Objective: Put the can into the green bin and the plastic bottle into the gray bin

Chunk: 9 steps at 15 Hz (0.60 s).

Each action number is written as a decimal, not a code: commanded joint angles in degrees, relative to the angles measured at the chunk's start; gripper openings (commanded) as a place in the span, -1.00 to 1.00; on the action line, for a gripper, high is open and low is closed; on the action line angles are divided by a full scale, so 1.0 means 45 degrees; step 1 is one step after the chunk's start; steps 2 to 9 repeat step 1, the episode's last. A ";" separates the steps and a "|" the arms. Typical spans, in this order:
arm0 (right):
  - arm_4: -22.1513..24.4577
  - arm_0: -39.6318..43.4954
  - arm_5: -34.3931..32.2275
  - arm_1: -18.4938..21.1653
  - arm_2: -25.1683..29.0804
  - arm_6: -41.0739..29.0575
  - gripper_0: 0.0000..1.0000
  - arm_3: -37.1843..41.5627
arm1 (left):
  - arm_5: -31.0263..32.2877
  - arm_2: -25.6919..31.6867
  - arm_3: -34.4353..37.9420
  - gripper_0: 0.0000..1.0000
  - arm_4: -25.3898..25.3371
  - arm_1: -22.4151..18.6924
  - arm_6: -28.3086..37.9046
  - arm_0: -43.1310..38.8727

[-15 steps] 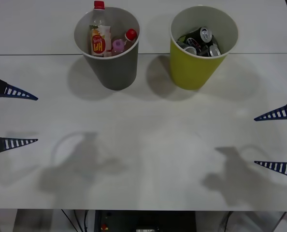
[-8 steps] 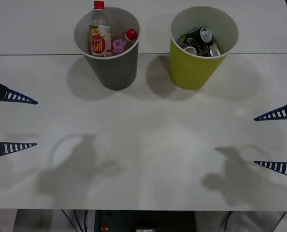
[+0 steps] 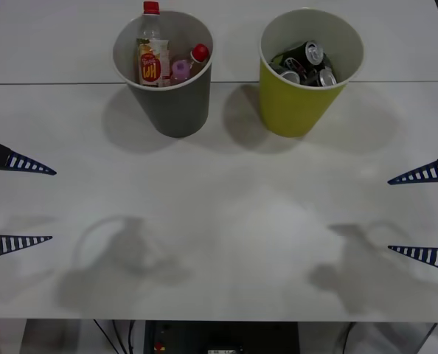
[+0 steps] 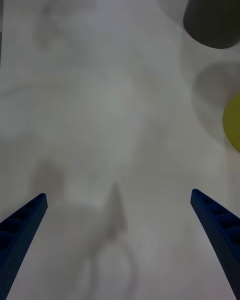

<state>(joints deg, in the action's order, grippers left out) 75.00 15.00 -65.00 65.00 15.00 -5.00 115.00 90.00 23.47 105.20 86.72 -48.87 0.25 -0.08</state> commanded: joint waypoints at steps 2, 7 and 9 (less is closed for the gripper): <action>0.0000 0.0000 0.0000 0.0000 0.0000 0.0000 1.00 0.0000 | -0.0001 0.0000 0.0002 1.00 0.0006 0.0002 0.0002 -0.0002; 0.0000 0.0000 0.0000 0.0000 0.0000 0.0000 1.00 0.0000 | -0.0001 0.0000 0.0002 1.00 0.0006 0.0002 0.0002 -0.0002; 0.0000 0.0000 0.0000 0.0000 0.0000 0.0000 1.00 0.0000 | -0.0001 0.0000 0.0002 1.00 0.0006 0.0002 0.0002 -0.0002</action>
